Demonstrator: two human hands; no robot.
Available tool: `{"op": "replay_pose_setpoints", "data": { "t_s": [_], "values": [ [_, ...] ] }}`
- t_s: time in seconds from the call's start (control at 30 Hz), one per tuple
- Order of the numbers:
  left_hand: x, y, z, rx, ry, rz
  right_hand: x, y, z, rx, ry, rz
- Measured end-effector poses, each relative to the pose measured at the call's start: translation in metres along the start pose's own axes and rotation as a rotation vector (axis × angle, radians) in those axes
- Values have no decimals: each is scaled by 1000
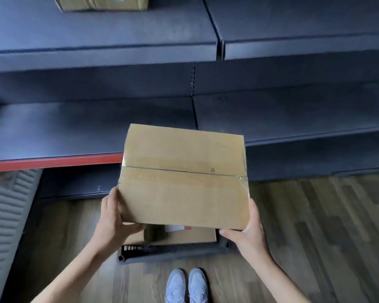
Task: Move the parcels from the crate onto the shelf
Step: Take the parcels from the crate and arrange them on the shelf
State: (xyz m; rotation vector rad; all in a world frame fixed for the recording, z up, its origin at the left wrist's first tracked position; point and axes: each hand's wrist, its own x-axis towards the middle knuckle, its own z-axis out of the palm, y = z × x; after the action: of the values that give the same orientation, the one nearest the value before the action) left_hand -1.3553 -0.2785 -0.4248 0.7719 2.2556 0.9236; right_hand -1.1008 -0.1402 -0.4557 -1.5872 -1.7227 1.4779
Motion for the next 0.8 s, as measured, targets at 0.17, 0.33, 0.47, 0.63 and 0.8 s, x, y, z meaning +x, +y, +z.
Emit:
{"op": "replay_pose_setpoints", "data": {
  "t_s": [0.17, 0.33, 0.47, 0.63, 0.8],
  "values": [
    [-33, 63, -52, -7, 49, 115, -38, -79, -40, 36, 17, -118],
    [-67, 107, -90, -54, 121, 170, -72, -130, -71, 14, 34, -224],
    [-82, 128, -114, -58, 138, 257, -91, -161, -88, 3, 44, -305],
    [-92, 154, -137, -82, 152, 359, -100, -195, -104, -29, 73, -342],
    [-86, 181, -153, -122, 157, 390, -93, -229, -118, -49, 95, -397]
  ]
}}
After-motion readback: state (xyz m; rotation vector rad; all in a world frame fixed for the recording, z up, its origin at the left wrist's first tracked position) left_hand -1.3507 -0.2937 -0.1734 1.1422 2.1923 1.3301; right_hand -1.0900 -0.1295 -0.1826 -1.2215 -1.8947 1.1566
